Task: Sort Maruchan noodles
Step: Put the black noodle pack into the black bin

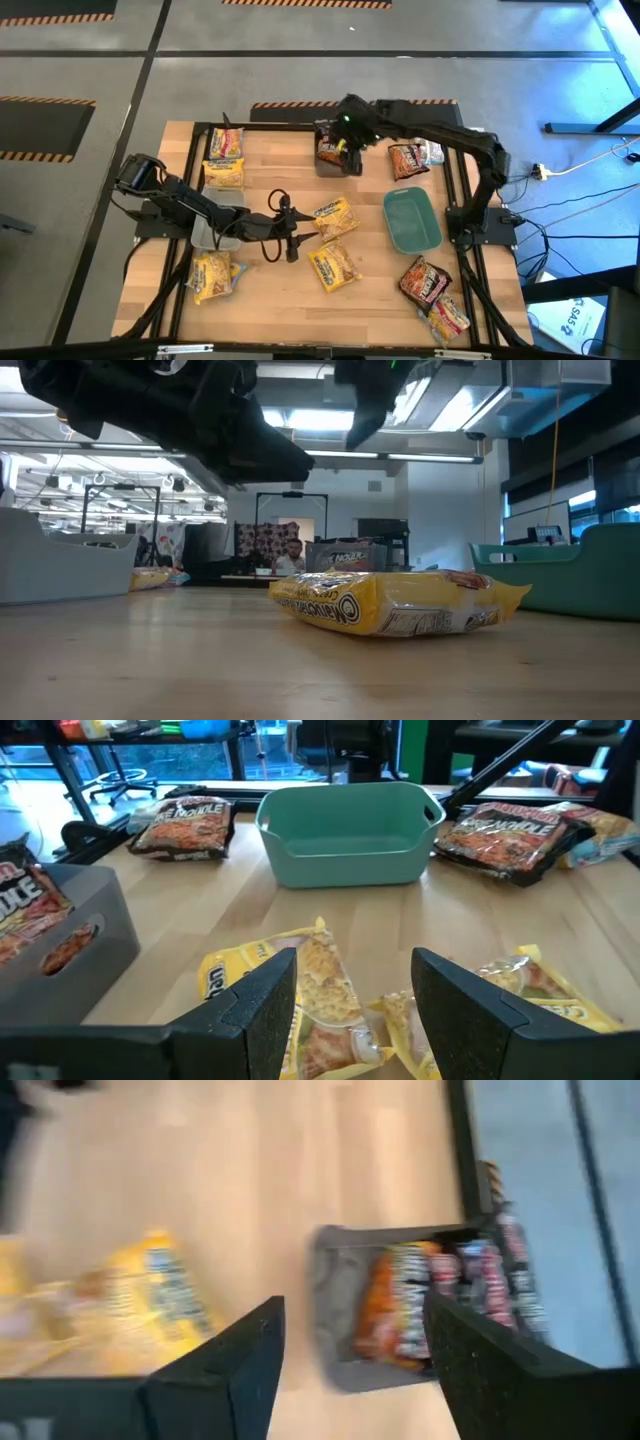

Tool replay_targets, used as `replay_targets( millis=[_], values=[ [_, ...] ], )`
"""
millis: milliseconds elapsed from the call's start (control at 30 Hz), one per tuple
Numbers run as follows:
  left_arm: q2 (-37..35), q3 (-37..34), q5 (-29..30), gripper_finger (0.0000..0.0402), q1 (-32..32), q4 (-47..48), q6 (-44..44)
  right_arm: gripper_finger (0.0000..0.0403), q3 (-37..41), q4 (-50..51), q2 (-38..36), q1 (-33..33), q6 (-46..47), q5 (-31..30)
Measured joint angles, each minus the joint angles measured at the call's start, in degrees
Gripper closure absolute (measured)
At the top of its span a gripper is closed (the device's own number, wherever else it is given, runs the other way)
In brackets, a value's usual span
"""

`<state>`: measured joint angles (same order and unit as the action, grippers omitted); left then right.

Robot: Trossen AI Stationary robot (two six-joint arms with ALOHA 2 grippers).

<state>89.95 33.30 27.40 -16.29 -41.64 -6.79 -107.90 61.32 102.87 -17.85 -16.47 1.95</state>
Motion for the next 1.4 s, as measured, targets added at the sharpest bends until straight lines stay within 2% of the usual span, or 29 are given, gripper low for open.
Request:
replay_targets(
  millis=[133, 267, 367, 533, 800, 900, 1000, 1067, 1200, 1333, 1400],
  values=[
    [0.0, 0.0, -0.1, 0.0209, -1.0, -0.1, -0.4, 0.0182, 0.0, 4.5, -3.8, 5.7, 5.0, 4.2],
    [0.0, 0.0, -0.1, 0.0209, -1.7, -0.1, -0.1, 0.0182, 1.5, 6.1, -6.9, 11.7, 8.9, 5.2],
    [0.0, 0.0, -0.1, 0.0209, -1.9, 0.0, -0.5, 0.0182, 6.1, 4.9, -10.1, 15.8, 12.8, 5.2],
    [0.0, 0.0, -0.1, 0.0209, -2.7, -0.1, -0.5, 0.0182, 18.5, 1.1, -16.2, 23.6, 22.8, 5.0],
    [0.0, 0.0, -0.1, 0.0209, -2.6, -1.4, -0.5, 0.0182, 34.7, -1.4, -24.8, 37.8, 45.2, 0.1],
    [0.0, 0.0, -0.1, 0.0209, -2.6, -1.6, -0.6, 0.0182, 38.7, -1.2, -26.5, 43.1, 55.3, -0.4],
    [0.0, 0.0, -0.1, 0.0209, -2.7, -1.6, -2.1, 0.0182, 42.4, -1.9, -26.9, 48.3, 64.3, -5.2],
    [0.0, 0.0, -0.2, 0.0209, -2.9, -1.5, -3.5, 0.0182, 44.9, -1.5, -26.9, 51.2, 69.7, -5.8],
    [0.0, 0.0, -0.8, 0.0209, -3.9, -1.5, -3.7, 0.0182, 49.7, -3.6, -26.4, 55.7, 81.7, -4.4],
    [0.0, 0.0, -1.0, 0.0209, -5.3, -1.7, -5.1, 0.0182, 53.7, -9.5, -26.4, 60.6, 93.1, 3.5],
    [0.0, 0.0, -1.0, 0.0209, -5.9, -1.7, -5.6, 0.0182, 55.6, -12.7, -26.4, 63.4, 97.8, 5.1]
  ],
)
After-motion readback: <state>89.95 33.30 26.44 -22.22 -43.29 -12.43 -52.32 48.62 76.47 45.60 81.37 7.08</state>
